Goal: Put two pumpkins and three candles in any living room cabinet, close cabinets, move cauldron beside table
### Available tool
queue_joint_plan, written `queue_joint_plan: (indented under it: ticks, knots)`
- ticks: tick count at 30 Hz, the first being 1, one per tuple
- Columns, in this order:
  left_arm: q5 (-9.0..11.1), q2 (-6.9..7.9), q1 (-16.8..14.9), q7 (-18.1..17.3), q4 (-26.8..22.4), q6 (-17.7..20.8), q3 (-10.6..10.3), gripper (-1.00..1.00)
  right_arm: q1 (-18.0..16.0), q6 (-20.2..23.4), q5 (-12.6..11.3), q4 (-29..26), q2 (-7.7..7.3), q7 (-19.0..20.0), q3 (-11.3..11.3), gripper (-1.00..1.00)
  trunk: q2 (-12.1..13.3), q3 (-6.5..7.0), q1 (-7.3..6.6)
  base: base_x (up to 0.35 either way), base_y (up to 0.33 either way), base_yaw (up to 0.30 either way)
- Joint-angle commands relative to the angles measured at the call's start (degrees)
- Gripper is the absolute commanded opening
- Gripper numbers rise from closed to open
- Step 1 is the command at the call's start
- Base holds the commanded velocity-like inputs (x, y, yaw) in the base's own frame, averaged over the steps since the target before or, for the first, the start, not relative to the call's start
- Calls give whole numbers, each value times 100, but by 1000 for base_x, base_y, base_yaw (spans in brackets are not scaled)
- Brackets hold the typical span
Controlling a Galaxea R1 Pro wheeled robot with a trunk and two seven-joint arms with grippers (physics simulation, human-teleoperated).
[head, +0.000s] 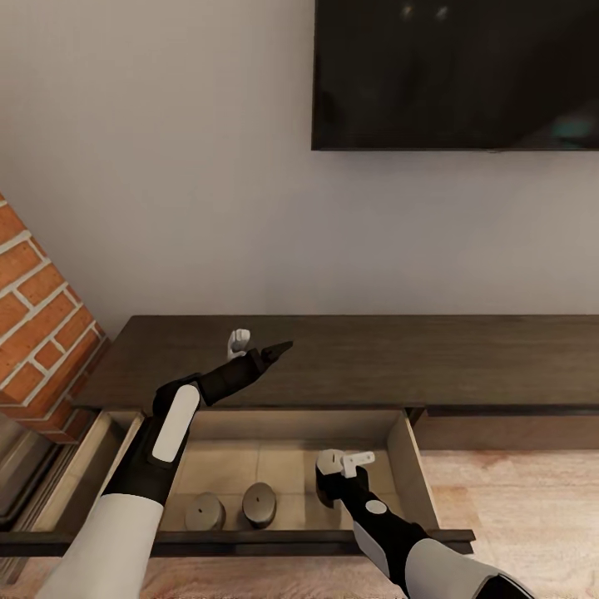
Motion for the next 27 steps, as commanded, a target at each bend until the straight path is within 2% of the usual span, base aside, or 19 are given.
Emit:
queue_joint_plan:
  ticks: [1,9,17,22,27]
  knots:
    - [1,1,0,0,0,0,0,100,1,-23,0,-3,2,-3,1,-100,0,-9,0,0,0,0]
    - [1,2,0,0,1,0,0,100,10,-371,8,-8,4,-3,7,-100,0,-81,0,0,0,0]
    - [1,2,0,0,1,0,0,100,20,-390,1,0,4,-37,10,-100,0,-153,0,0,0,0]
    - [1,2,0,0,1,0,0,100,20,-343,-1,-4,17,-303,13,-100,0,-199,0,0,0,0]
    - [1,2,0,0,1,0,0,100,20,-330,0,-7,14,-382,13,-100,0,-244,0,0,0,0]
